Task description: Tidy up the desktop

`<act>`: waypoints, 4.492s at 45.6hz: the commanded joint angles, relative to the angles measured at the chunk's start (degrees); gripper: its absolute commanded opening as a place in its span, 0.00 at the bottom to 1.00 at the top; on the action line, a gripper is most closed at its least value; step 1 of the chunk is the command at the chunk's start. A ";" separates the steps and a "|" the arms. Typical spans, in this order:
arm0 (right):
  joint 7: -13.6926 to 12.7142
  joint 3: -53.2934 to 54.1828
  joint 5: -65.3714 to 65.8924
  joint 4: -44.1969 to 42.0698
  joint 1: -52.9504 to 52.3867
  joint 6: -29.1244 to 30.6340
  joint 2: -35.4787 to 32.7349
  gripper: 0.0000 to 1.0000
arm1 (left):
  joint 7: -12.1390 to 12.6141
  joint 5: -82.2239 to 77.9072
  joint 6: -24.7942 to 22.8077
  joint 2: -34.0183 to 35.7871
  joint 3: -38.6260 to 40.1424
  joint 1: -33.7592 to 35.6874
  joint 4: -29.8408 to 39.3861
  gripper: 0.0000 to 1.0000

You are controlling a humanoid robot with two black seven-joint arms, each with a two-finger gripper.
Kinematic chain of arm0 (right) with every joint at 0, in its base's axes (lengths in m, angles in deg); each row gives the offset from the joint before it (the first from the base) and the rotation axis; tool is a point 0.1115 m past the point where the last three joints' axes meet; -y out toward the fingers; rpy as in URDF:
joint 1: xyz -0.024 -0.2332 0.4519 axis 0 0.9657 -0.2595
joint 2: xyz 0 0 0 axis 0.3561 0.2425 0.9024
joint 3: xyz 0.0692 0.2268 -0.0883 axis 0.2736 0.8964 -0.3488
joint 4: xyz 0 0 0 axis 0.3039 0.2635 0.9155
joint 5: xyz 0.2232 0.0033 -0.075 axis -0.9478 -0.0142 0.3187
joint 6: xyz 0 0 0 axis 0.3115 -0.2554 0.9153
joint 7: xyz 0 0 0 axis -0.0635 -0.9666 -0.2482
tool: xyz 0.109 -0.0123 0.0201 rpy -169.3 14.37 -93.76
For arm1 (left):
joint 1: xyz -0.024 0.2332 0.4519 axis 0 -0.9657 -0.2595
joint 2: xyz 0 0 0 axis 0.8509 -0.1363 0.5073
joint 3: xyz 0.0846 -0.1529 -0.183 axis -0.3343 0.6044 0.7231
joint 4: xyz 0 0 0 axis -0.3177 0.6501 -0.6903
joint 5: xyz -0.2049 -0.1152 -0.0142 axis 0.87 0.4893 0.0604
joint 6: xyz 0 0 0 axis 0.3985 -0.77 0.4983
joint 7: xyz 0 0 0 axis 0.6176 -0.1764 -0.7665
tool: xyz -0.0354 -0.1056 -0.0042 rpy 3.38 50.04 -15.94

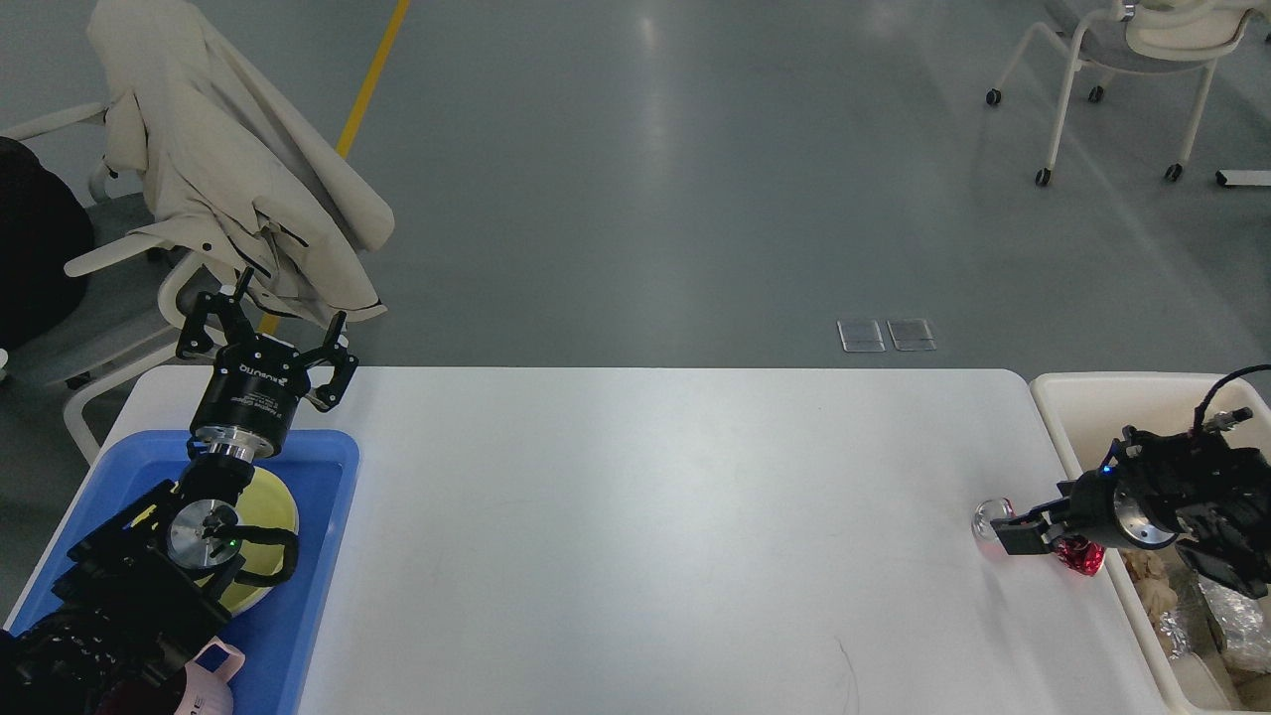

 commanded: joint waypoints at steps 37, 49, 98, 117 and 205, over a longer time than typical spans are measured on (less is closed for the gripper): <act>-3.49 0.40 -1.04 -10.19 8.71 -2.65 3.42 0.65 | 0.00 0.00 0.00 0.00 0.00 0.00 0.00 1.00; -3.57 0.40 -1.04 -10.63 9.59 -2.65 3.95 0.13 | 0.00 0.00 0.00 0.00 0.00 0.00 0.00 1.00; 21.74 -11.99 -2.97 26.10 -82.86 61.51 -10.64 0.00 | 0.08 0.00 0.00 0.09 0.09 -0.09 0.00 1.00; 18.93 -23.25 -3.84 -0.66 -48.20 37.19 -13.10 0.00 | 0.00 0.00 0.00 0.00 0.09 -0.09 0.00 1.00; -7.44 85.83 -77.59 -5.89 0.96 22.74 8.33 1.00 | 0.00 0.00 0.00 0.00 0.00 0.00 0.00 1.00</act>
